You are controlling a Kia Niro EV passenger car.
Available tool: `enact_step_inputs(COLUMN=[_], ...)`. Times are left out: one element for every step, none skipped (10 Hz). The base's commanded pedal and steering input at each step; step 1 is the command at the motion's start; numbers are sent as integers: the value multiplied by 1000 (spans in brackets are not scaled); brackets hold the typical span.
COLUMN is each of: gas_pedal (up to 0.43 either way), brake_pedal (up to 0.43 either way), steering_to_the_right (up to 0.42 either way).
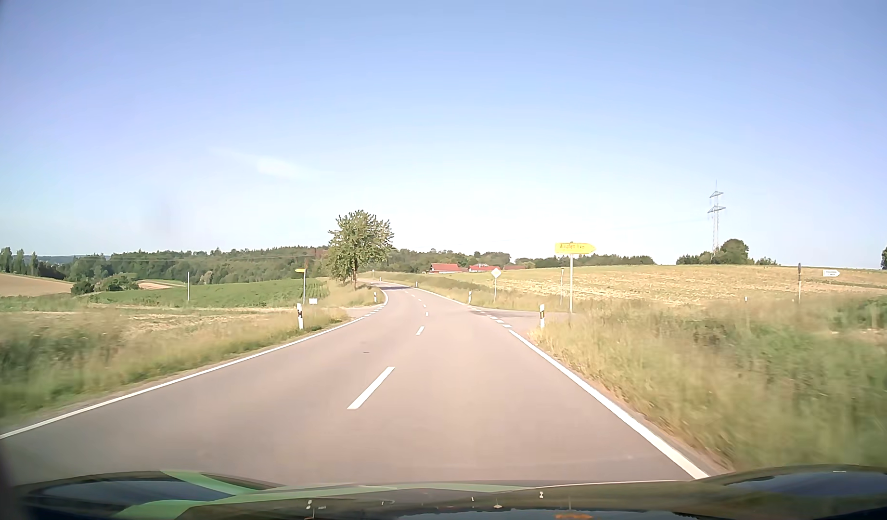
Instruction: Follow the waypoints while adhering to traffic rules and regulations
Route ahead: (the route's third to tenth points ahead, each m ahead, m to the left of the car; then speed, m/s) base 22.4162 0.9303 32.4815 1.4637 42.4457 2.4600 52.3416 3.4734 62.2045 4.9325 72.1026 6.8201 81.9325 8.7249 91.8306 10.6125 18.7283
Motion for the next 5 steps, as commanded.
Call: enact_step_inputs(gas_pedal=[87,47,47,47,67], brake_pedal=[0,0,0,0,0], steering_to_the_right=[-12,-12,-12,-11,-11])
